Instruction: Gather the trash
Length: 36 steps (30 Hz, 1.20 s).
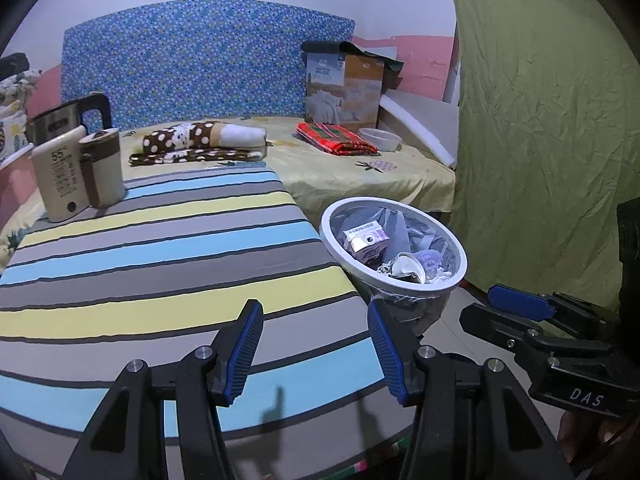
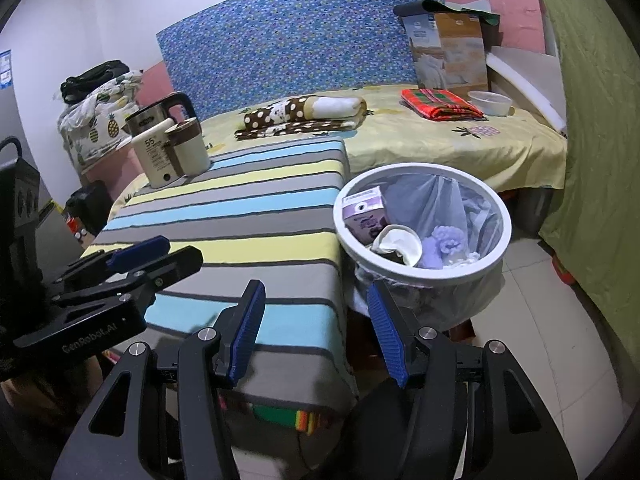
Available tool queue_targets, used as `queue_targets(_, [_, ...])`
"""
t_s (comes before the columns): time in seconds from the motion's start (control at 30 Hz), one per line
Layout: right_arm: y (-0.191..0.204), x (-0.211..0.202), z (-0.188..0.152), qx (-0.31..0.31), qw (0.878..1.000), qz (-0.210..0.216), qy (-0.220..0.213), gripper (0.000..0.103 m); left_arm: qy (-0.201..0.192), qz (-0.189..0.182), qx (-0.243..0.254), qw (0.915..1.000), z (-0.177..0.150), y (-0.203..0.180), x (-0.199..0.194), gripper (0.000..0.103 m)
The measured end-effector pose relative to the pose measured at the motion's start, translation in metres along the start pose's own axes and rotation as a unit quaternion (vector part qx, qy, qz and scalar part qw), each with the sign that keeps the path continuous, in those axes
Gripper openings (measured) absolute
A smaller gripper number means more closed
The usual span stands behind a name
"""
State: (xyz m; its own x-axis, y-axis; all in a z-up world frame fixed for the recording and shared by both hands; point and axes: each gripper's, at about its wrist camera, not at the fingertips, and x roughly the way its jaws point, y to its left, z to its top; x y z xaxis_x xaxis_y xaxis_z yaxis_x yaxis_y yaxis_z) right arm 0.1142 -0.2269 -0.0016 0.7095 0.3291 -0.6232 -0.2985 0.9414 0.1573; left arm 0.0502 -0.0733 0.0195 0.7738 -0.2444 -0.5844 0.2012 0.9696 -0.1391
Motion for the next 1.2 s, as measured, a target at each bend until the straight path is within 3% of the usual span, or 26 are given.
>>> queue_targets(1.2, [0.015, -0.008, -0.005, -0.008, 1.0, 0.0, -0.009, 0.055, -0.011, 0.016, -0.006, 0.9998, -0.009, 0.001, -0.015, 0.054])
